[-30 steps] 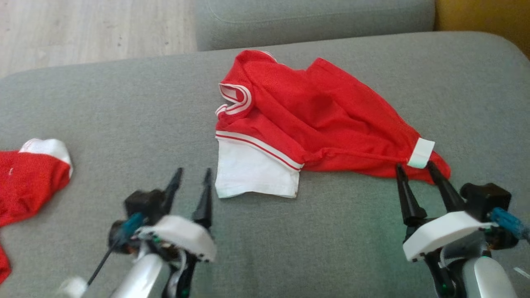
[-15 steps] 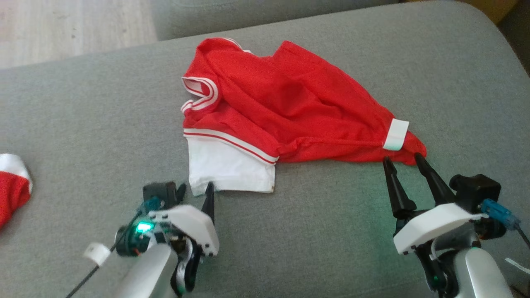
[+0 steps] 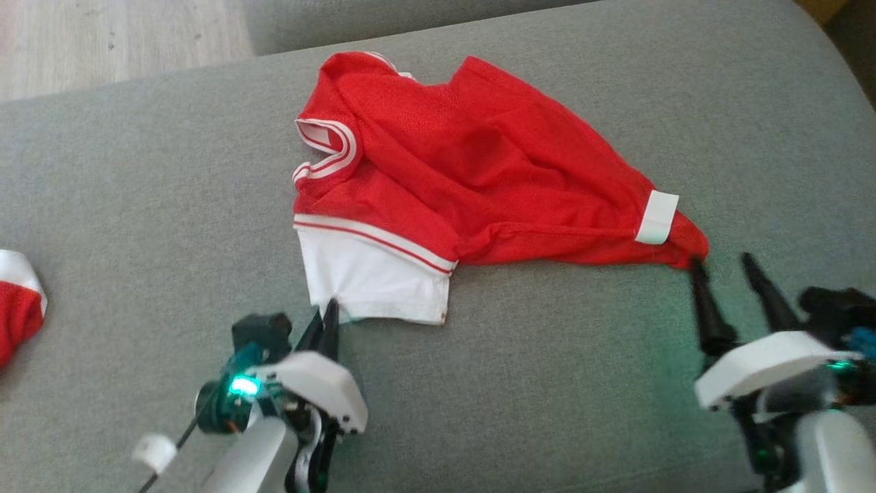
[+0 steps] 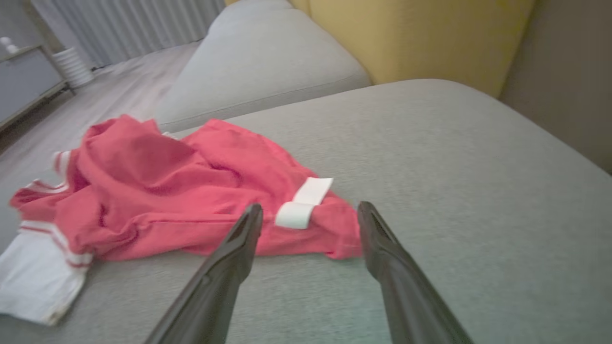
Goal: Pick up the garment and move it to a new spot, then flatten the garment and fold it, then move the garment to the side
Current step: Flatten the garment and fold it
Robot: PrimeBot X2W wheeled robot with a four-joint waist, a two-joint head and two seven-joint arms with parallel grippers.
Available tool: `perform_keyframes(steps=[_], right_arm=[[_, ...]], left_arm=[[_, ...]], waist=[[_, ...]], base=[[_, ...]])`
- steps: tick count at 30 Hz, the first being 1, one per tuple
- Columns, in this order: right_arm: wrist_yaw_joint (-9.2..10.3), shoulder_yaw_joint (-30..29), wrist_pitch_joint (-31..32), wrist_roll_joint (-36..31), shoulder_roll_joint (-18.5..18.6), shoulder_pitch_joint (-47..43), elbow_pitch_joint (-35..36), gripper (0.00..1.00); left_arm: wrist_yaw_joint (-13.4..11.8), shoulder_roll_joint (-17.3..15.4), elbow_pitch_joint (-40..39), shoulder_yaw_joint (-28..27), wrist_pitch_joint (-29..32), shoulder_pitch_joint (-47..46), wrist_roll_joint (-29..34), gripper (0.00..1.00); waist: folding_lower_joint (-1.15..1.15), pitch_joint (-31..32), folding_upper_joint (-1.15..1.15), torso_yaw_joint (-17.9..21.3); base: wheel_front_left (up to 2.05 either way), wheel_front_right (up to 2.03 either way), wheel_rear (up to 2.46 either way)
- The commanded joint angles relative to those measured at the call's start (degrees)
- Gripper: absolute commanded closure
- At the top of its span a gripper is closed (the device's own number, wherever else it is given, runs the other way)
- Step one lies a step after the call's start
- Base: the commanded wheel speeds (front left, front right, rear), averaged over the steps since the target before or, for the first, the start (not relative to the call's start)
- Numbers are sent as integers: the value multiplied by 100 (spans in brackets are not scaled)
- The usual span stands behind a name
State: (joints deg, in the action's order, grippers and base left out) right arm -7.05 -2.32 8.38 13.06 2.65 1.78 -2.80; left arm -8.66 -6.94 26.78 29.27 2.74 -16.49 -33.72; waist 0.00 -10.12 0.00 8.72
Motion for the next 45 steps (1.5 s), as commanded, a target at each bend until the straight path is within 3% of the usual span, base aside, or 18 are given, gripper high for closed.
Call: perform_keyframes(steps=[1, 5, 16, 22, 27, 31, 32, 38, 45], right_arm=[[-44, -29, 72, -14, 23, 167, 165, 0], [-44, -490, 456, -186, 23, 231, -13, 0], [-44, -777, 1288, -248, 23, 1333, -1138, 0], [-44, -693, 1770, -312, 23, 1645, -1677, 0], [-44, -468, 1551, -257, 34, 1677, -1658, 0], [-44, -323, 1288, -316, 129, 1744, -1667, 88], [-44, -305, 1190, -340, 152, 1758, -1636, 100], [-44, -177, 787, -374, 249, 1779, -1347, 100], [-44, -26, 846, -44, 370, 1740, -476, 100]], left_arm=[[-40, -157, -265, -235, -85, 27, 28, 100], [-119, -346, -786, -278, -131, 475, -5, 100], [-249, -618, -1448, -337, 84, 711, -60, 100], [-269, -617, -1599, -298, 147, 658, -63, 100], [-273, -644, -1665, -303, 140, 670, -84, 100], [-280, -667, -1700, -301, 152, 692, -103, 100], [-282, -665, -1708, -302, 147, 697, -110, 100], [-222, -618, -1868, -419, -149, 723, -208, 100], [203, -540, -2749, -965, -481, 665, -945, 100]], waist=[[0, -20, 0, -27], [0, -120, 0, -111], [0, -349, 0, -245], [0, -372, 0, -322], [0, -377, 0, -319], [0, -367, 0, -313], [0, -354, 0, -313], [0, -165, 0, -338], [0, 114, 0, -421]], base=[[0, 0, 0], [0, 0, 0], [0, 0, 0], [0, 0, 0], [0, 0, 0], [0, 0, 0], [0, 0, 0], [0, 0, 0], [0, 0, 0]])
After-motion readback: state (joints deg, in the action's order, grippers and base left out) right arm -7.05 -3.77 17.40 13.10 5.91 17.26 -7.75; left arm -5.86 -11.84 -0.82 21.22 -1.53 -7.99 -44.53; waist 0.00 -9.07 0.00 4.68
